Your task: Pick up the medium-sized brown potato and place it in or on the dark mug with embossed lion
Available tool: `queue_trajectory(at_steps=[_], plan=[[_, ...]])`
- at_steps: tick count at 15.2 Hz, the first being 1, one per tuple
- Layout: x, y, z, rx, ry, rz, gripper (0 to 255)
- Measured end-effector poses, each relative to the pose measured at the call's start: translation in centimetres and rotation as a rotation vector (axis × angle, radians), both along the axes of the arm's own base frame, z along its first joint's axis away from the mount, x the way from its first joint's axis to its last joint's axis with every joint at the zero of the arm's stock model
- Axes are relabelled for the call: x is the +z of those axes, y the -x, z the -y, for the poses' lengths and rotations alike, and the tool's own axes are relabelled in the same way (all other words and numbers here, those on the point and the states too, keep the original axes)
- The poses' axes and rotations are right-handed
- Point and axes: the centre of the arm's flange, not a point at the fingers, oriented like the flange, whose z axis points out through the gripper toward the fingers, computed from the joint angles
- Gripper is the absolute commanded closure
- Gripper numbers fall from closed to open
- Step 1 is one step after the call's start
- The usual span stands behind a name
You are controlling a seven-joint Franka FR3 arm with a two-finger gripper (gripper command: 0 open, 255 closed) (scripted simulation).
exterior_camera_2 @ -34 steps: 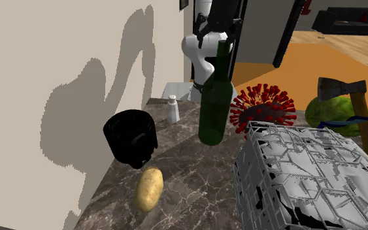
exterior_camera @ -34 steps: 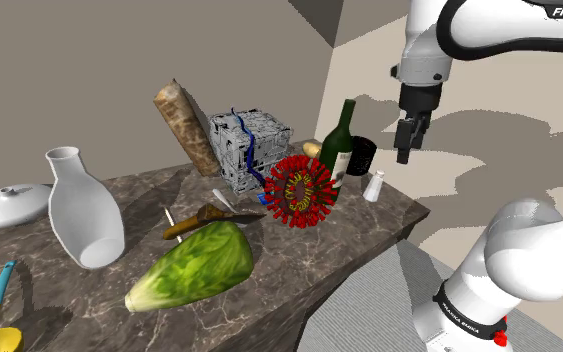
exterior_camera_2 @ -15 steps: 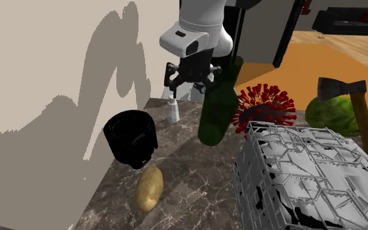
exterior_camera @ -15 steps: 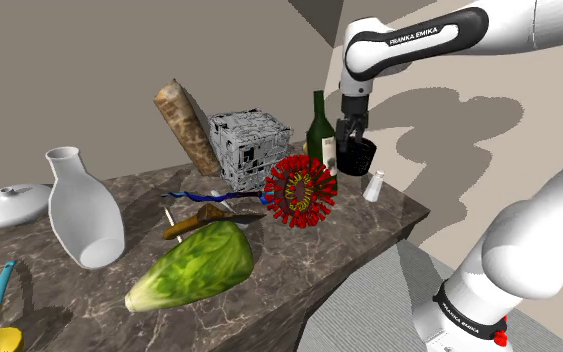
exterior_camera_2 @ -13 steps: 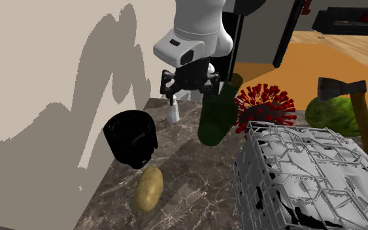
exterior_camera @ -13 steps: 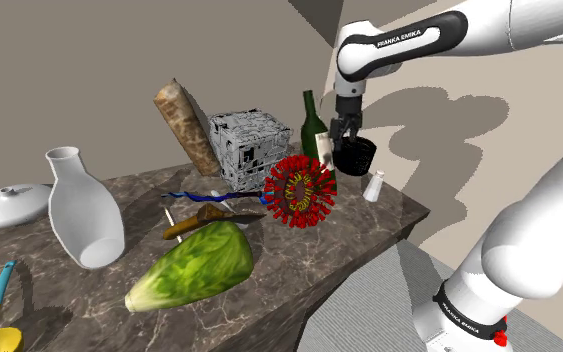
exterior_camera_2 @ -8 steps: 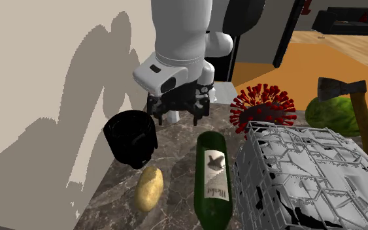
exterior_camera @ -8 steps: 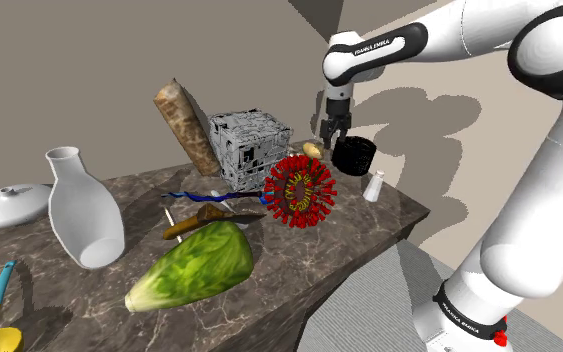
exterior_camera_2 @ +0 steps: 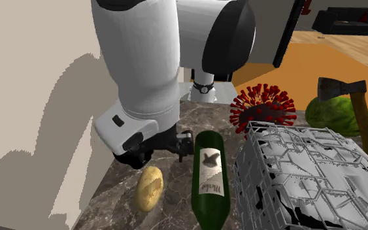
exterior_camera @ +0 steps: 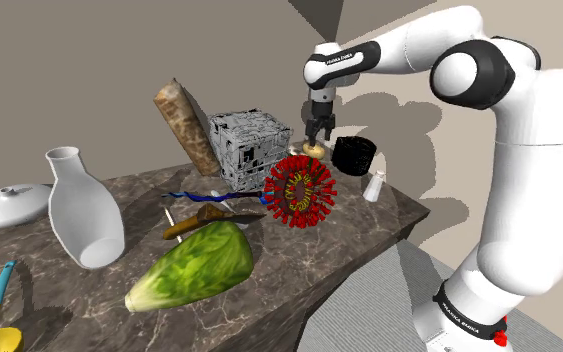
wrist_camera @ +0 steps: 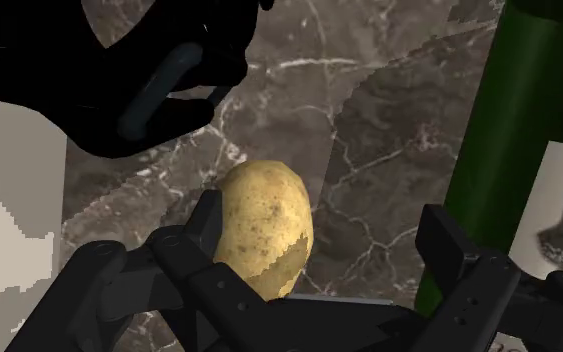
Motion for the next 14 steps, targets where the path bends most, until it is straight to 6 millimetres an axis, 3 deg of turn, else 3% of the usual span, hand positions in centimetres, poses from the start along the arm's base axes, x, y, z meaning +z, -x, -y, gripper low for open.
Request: queue_trajectory(at_steps=[6, 14], plan=[[-3.0, -5.8, 3.5, -0.013, -0.014, 0.005, 0], [-6.7, -5.7, 3.6, -0.013, -0.016, 0.006, 0]])
